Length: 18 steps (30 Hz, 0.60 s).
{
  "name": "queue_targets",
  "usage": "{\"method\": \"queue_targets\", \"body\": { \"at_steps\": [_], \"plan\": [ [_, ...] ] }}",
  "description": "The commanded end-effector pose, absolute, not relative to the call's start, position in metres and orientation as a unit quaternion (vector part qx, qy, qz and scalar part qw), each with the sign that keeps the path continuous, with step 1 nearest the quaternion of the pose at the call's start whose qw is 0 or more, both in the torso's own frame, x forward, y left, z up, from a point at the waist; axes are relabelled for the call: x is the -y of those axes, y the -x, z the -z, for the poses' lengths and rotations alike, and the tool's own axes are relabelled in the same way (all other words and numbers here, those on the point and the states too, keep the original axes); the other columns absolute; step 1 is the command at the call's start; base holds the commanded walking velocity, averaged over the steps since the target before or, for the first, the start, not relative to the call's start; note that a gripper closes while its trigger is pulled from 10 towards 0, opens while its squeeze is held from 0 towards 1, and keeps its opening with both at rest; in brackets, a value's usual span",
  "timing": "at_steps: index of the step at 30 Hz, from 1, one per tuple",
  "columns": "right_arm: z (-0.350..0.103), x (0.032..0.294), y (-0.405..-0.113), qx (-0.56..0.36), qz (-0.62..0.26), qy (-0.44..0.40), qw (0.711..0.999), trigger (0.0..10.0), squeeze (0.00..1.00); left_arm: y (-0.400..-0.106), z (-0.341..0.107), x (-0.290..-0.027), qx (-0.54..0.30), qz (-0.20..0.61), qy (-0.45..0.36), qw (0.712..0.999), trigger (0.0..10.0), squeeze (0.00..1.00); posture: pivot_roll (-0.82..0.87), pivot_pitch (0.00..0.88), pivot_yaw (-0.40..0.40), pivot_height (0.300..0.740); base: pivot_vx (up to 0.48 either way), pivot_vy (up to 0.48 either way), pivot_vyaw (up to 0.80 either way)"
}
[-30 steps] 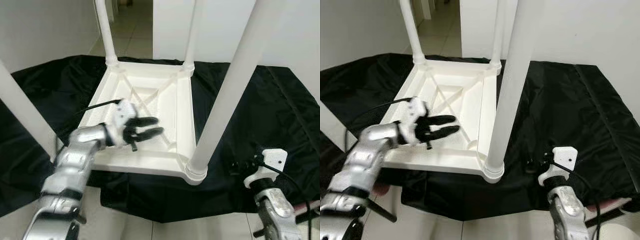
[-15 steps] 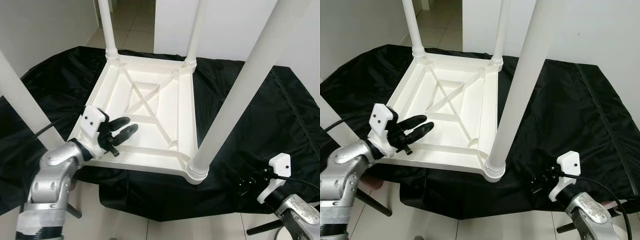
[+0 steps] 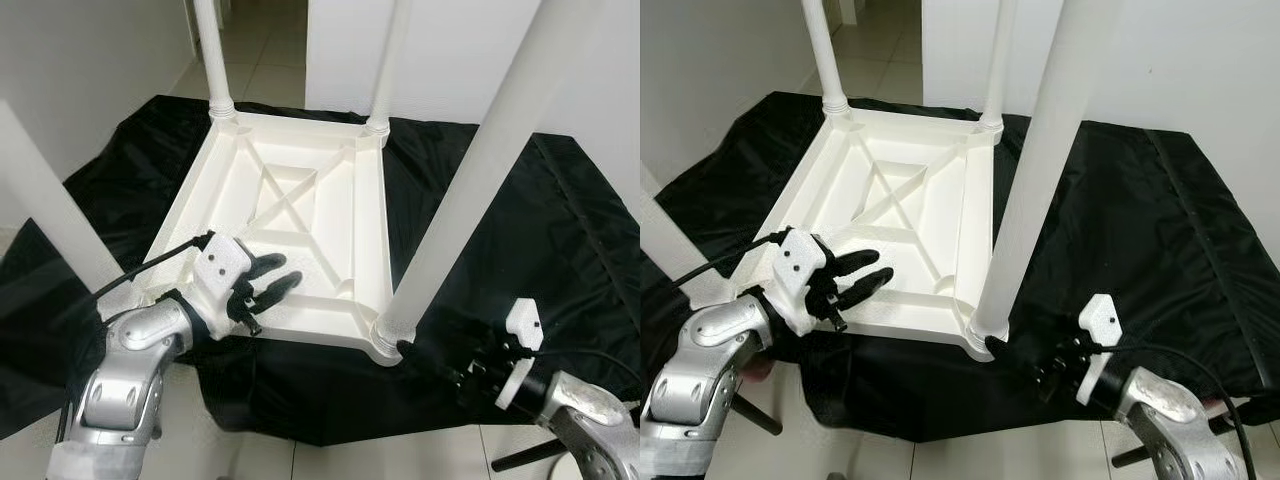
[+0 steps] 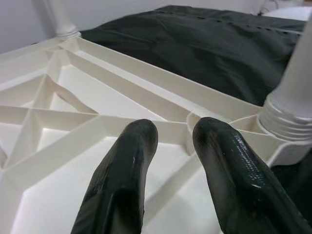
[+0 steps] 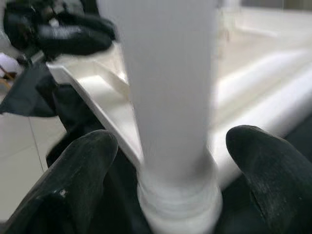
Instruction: Building children table
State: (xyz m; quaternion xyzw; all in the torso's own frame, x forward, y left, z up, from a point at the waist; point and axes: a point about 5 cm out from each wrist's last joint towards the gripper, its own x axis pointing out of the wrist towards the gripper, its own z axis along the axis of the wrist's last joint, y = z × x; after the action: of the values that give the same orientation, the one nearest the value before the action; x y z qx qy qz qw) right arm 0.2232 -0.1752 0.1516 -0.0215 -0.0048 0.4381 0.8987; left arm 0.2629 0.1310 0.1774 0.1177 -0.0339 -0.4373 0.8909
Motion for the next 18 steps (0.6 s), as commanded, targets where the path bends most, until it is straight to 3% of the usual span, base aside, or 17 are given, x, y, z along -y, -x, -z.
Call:
{"method": "queue_targets", "body": {
  "at_steps": [1,5,10,15,18],
  "plan": [
    [-0.146,0.171,-0.226,-0.004,-0.437,0.025,0.899,10.0,0.0,-0.263,-0.178,-0.129,0.034,0.418,-0.123,0.9,10.0,0.0,0.06,0.034,-0.027,0.74,0.0,0.0,0.0],
    [-0.144,0.151,-0.248,0.025,-0.414,0.01,0.91,10.0,0.0,-0.263,-0.172,-0.122,0.009,0.411,-0.099,0.906,10.0,0.0,0.06,0.03,-0.021,0.74,0.0,0.0,0.0],
    [-0.14,0.147,-0.259,0.031,-0.394,0.007,0.919,10.0,0.0,-0.26,-0.17,-0.114,0.001,0.411,-0.079,0.908,10.0,0.0,0.07,0.032,-0.02,0.74,0.0,0.0,0.0],
    [-0.138,0.15,-0.263,0.028,-0.385,0.009,0.922,10.0,0.0,-0.258,-0.169,-0.109,-0.001,0.411,-0.071,0.909,10.0,0.0,0.07,0.032,-0.02,0.74,0.0,0.0,0.0],
    [-0.138,0.173,-0.275,0.028,-0.345,0.026,0.938,10.0,0.0,-0.261,-0.167,-0.099,-0.007,0.406,-0.05,0.913,10.0,0.0,0.05,0.032,-0.025,0.74,0.0,0.0,0.0]
  ]
}}
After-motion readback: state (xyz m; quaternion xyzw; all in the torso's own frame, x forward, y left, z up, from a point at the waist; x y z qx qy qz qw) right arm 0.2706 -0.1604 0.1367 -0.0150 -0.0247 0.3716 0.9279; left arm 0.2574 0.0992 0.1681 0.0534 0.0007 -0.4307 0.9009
